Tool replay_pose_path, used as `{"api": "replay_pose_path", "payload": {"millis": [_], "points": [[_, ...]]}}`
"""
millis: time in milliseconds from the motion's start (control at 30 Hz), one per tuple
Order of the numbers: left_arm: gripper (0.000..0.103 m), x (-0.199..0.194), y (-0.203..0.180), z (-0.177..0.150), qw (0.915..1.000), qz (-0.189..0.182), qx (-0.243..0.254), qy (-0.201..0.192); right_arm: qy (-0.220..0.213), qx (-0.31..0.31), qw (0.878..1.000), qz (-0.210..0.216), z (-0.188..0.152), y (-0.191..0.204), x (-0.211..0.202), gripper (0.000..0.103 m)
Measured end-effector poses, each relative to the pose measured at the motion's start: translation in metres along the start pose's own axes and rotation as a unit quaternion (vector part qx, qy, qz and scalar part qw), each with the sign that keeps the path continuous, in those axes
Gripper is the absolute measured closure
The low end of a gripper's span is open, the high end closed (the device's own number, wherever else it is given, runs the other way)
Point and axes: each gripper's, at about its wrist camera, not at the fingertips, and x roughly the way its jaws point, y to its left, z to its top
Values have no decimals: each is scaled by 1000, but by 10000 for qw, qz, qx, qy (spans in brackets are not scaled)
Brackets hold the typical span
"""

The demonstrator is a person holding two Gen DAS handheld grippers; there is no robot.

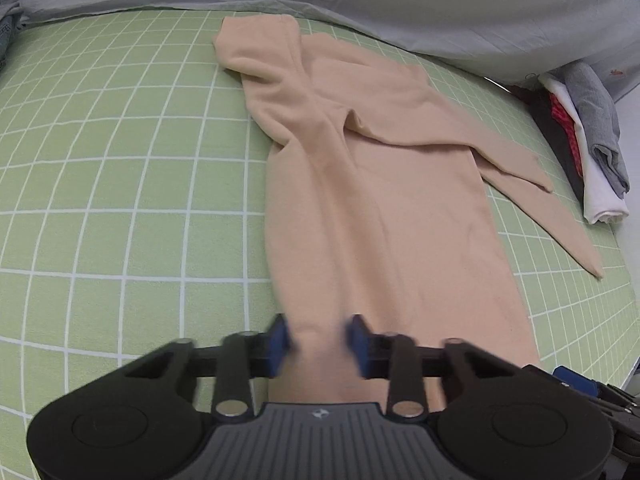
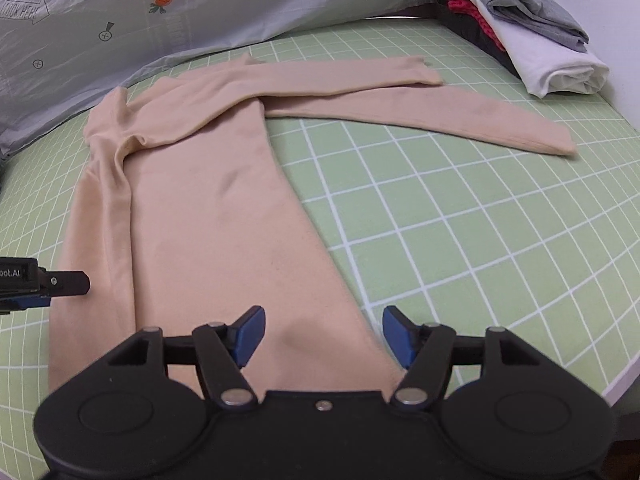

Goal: Fold clothes

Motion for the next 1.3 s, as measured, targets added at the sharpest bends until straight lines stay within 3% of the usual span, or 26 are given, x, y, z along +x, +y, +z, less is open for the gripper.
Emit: {"api": "replay_pose_path", "payload": {"millis": [100, 167, 300, 533, 667, 933, 1133, 1300], "points": [[98, -12, 21, -5, 9980, -170, -561, -240, 66, -130, 9998, -132, -4, 2, 3, 36], [98, -15, 40, -10, 9958, -79, -879, -263, 102, -221, 9994, -227, -7, 4, 5, 36], [92, -13, 47, -15, 9968, 118, -774, -157, 131, -190, 9992, -317, -7, 7, 5, 33], [41, -28, 37, 1, 9976, 463, -304, -414, -15, -15, 9994, -335, 8, 10, 2, 30], [27, -26, 34, 23, 9949, 862, -24, -516, -170, 65, 9992, -343, 29, 7, 8, 19], [25, 14, 13, 85, 9924, 1112, 158, -512, -508, 268, 9976, -382, 86, -13, 35, 16], [24, 57, 11, 159, 9899, 1276, 240, -573, -984, 337, 9920, -710, 166, -53, 73, 16], [23, 94, 23, 213, 9860, 1508, 323, -633, -1011, 492, 9911, -713, 230, -87, 127, 16]]}}
